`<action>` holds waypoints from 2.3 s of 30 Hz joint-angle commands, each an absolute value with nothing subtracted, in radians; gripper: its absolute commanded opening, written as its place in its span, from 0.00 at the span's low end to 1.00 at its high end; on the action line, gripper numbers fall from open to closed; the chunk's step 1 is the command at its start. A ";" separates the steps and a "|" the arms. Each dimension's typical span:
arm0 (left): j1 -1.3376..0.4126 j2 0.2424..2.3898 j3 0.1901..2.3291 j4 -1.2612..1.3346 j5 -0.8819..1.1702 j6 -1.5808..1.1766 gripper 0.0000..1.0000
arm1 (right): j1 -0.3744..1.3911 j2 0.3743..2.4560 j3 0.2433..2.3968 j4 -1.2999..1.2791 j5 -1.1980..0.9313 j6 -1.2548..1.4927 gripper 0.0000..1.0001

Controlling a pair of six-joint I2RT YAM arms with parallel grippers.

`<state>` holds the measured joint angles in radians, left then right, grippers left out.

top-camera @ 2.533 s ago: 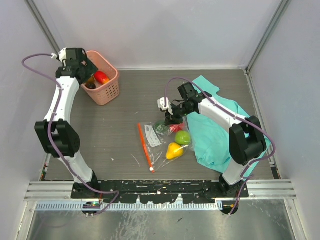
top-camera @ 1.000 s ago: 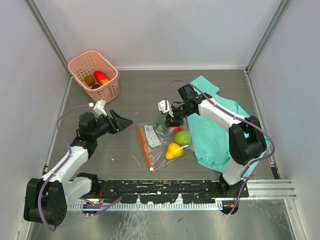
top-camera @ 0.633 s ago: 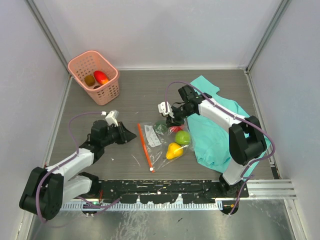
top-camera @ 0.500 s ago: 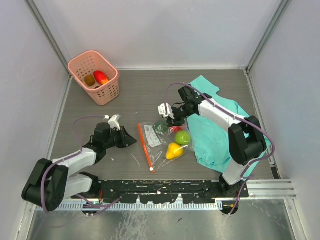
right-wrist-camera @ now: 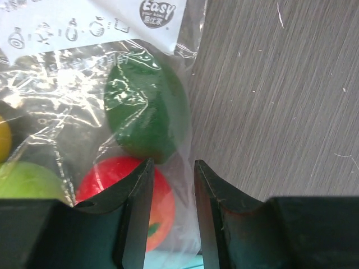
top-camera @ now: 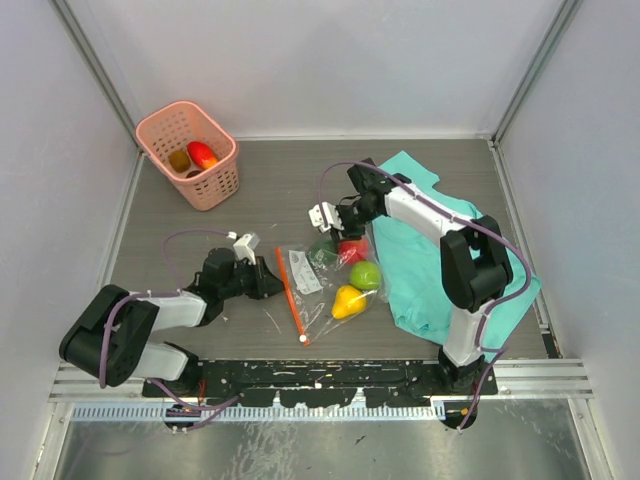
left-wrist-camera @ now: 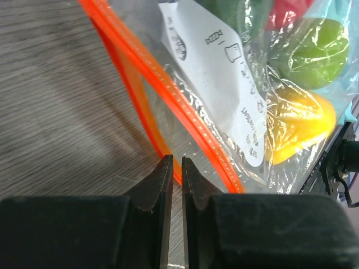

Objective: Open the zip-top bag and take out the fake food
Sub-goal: Pick up the fake fruit from the zipper food storage bag.

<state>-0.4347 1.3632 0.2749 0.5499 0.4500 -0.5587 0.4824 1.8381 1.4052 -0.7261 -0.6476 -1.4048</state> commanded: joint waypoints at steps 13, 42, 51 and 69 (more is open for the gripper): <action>-0.528 1.368 0.239 0.800 0.411 -0.383 0.18 | 0.522 1.939 1.450 -0.793 -0.622 -1.522 0.40; -0.720 1.328 0.192 0.898 0.281 -0.149 0.65 | 0.560 1.919 1.416 -0.900 -0.805 -1.538 0.33; -0.761 1.454 0.193 1.037 0.163 -0.190 0.85 | 0.589 1.893 1.365 -0.868 -0.819 -1.460 0.33; -0.768 1.556 0.245 1.110 0.140 -0.298 0.89 | 0.625 1.901 1.348 -0.772 -0.893 -1.311 0.29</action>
<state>-0.7639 1.5356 0.2070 1.0012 0.1566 -0.2790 0.6006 1.9415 1.3388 -0.7933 -0.8383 -1.3514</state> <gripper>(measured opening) 0.904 0.309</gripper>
